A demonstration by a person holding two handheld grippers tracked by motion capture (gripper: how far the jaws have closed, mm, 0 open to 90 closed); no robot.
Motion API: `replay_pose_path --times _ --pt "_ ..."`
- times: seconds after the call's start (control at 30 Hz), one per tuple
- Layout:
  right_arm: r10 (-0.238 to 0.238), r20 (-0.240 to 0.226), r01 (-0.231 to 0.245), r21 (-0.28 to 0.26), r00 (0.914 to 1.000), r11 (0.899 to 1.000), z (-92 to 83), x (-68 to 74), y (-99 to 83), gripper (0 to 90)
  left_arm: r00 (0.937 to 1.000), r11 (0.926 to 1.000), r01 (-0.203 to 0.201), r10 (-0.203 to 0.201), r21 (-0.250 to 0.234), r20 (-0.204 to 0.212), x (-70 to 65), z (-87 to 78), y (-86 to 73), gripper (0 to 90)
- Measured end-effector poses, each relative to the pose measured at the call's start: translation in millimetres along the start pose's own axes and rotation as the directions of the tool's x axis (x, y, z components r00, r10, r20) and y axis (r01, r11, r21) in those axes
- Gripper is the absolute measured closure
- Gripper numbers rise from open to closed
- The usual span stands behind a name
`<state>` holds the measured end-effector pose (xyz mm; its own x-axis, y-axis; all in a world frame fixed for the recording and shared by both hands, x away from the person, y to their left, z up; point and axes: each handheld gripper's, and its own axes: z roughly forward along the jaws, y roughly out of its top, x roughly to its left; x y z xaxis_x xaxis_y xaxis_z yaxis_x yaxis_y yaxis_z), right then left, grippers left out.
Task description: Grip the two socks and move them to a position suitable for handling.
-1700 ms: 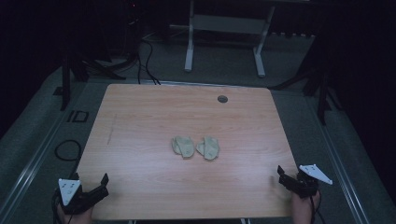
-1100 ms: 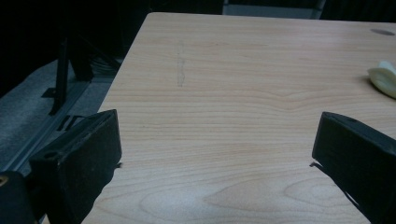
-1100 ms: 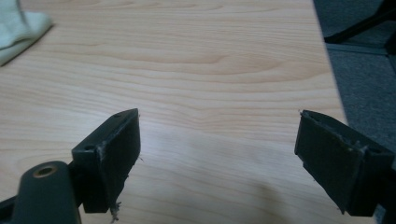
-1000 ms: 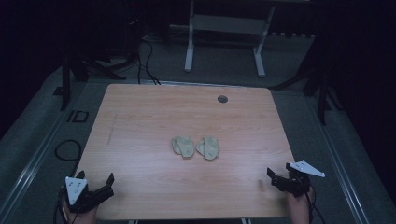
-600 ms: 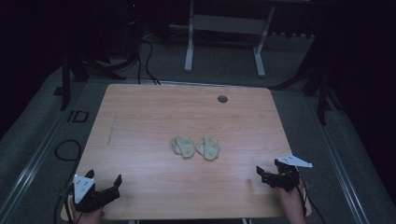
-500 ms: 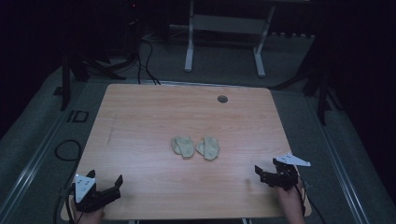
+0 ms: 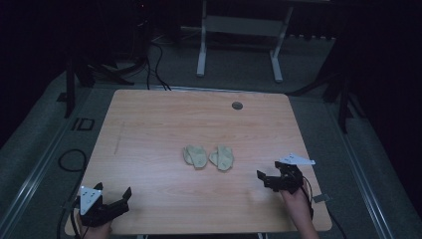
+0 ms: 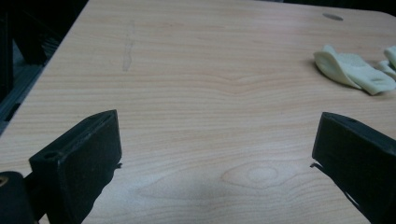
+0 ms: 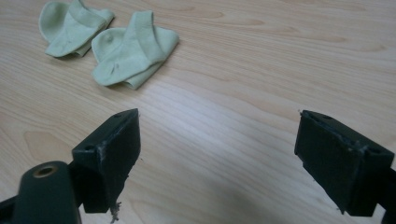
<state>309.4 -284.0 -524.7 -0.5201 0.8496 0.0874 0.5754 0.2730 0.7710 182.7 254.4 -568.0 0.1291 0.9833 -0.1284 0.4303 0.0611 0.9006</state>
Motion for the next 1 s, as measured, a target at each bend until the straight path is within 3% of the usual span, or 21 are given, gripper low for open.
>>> replay_pose_path --times 0.2,0.23,0.4,0.57,0.8,1.0 --pt "-0.02 -0.022 0.02 0.012 0.9996 1.0 14.5 13.9 12.7 13.4 1.0 1.0 -0.001 0.001 0.003 0.005 -1.3 1.5 -0.1 1.5" --pt "-0.031 -0.006 0.031 0.022 0.9995 0.999 18.7 18.2 15.7 13.4 1.0 1.0 -0.001 0.001 0.003 0.005 -1.3 1.5 -0.1 1.5" --pt "-0.055 -0.054 0.056 0.025 0.9971 0.998 34.3 30.5 25.8 13.5 0.9998 0.9998 -0.015 0.015 0.01 0.012 -3.0 2.9 -0.6 1.5" --pt "-0.074 -0.073 0.076 0.03 0.9946 0.997 52.2 45.0 39.8 21.3 0.9991 0.9991 -0.042 0.042 0.01 0.007 -5.5 3.1 -0.4 1.5" --pt "-0.144 -0.076 0.149 0.051 0.9866 0.988 78.2 66.7 58.0 26.0 0.9984 0.9983 -0.056 0.056 0.015 0.006 -6.3 3.8 -0.8 1.5" --pt "-0.171 -0.067 0.175 0.07 0.9831 0.982 105.3 79.3 69.2 28.4 0.999 0.999 -0.044 0.044 0.011 -0.001 -4.2 3.0 -0.5 1.5"
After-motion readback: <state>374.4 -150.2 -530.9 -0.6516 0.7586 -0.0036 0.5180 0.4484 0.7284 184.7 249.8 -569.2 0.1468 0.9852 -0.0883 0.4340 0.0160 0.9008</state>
